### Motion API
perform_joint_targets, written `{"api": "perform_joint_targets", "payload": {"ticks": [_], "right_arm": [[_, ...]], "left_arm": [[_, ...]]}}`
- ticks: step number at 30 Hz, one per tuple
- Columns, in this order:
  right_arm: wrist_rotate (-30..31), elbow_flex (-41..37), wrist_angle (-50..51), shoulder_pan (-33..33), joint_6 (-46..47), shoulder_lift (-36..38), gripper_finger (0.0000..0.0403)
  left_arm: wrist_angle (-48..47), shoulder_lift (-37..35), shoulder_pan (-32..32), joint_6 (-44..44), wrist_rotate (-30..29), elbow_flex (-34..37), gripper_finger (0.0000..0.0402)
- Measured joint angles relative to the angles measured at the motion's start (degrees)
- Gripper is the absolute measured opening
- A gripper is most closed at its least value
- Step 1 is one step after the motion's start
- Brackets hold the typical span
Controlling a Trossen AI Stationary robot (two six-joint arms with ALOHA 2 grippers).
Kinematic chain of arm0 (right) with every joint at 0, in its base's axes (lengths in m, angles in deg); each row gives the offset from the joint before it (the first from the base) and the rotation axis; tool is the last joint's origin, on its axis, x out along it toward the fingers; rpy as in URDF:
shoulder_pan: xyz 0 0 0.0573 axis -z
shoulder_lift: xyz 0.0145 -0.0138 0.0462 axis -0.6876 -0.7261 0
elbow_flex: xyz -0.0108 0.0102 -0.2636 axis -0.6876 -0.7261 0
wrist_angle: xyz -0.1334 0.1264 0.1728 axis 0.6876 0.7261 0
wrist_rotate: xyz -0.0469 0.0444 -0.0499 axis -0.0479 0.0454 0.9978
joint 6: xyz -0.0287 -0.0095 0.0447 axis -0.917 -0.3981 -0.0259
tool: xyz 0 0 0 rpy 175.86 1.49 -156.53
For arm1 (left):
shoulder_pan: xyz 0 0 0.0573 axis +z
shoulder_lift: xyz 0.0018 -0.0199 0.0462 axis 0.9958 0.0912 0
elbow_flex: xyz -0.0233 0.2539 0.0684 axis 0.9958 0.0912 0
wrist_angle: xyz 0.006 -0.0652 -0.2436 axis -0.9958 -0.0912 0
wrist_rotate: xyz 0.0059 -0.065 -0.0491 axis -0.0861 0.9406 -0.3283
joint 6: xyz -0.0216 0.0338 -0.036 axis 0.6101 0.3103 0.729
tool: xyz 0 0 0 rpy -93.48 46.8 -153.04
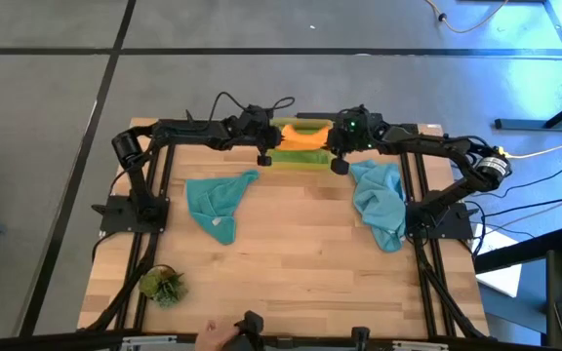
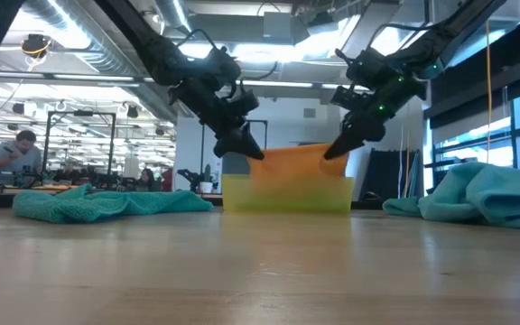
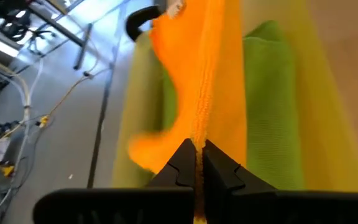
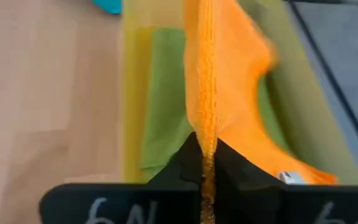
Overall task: Fold microfiber towels
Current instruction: Put the orange microfiber cloth into the yellow bin
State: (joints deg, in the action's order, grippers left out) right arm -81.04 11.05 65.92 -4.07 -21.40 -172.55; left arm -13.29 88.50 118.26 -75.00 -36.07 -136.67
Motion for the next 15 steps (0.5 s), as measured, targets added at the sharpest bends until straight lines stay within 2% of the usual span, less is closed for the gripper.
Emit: {"api": "perform_joint_targets", "payload": {"ticks": [6,11,15], "right_arm": [[-3.4,0.0,2.9,-0.6,0.3,0.0,0.0017],[-8.4,-0.2,5.4,-0.5,0.5,0.0,0.0013],[-10.3,-0.2,5.7,-0.6,0.4,0.0,0.0057]], "left_arm": [[-7.5,-0.1,-1.0,-0.8,2.4,0.0,0.0015],[-14.4,-0.2,-1.0,-0.9,-0.2,0.3,0.0055],[-16.5,-0.8,-1.2,-0.7,-0.8,0.1,0.0085]]}}
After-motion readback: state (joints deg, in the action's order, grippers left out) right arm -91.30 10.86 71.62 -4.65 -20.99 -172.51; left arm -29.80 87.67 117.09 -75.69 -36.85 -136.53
